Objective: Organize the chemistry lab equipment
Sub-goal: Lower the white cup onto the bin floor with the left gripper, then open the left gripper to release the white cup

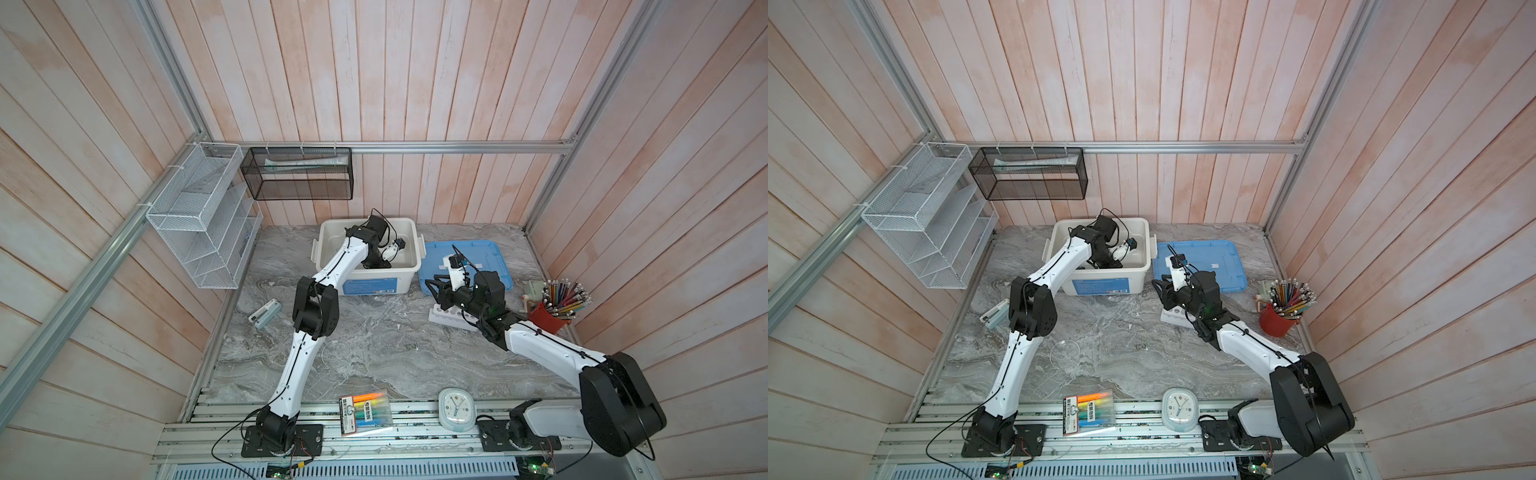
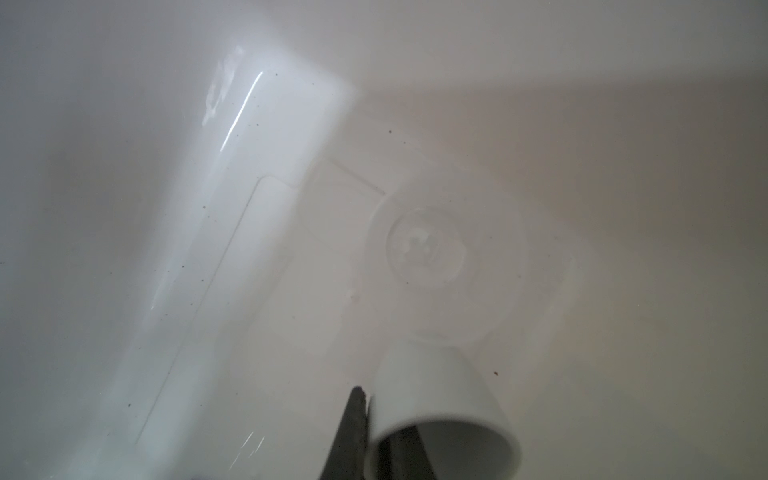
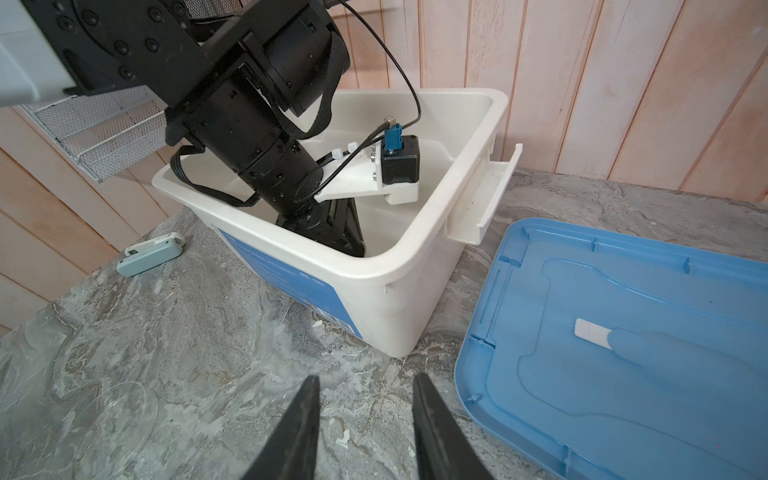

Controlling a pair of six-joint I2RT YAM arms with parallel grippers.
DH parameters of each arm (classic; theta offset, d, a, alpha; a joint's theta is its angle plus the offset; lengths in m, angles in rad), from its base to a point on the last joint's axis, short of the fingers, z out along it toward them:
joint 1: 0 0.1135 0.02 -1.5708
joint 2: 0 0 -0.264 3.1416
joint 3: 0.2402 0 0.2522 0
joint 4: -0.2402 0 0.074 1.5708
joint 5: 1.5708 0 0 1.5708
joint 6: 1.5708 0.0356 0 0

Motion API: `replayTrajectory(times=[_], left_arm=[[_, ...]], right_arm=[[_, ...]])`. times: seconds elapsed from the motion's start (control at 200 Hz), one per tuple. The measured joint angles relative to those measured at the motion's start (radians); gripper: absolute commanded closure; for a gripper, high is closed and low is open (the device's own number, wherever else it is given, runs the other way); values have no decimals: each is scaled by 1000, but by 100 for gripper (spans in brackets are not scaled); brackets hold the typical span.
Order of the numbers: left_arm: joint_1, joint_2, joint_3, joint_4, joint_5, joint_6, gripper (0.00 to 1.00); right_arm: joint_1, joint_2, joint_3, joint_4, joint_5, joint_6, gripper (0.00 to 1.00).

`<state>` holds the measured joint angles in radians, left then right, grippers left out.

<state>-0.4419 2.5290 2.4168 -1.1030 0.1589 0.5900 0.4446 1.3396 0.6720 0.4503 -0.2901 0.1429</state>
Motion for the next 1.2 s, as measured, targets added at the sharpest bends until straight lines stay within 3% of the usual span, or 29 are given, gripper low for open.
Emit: replayTrajectory(times=[0.555,1.025,1.2], left_arm=[[-32,32,20,14,17,1,100],[-36,34,20,26,16,1,91],[-37,34,20,27,-1,5,81]], right_arm=[[0,31,6,33,-8,8,62],[0,35,8,40,-15,11,62],[0,38,8,43,-16,11,62]])
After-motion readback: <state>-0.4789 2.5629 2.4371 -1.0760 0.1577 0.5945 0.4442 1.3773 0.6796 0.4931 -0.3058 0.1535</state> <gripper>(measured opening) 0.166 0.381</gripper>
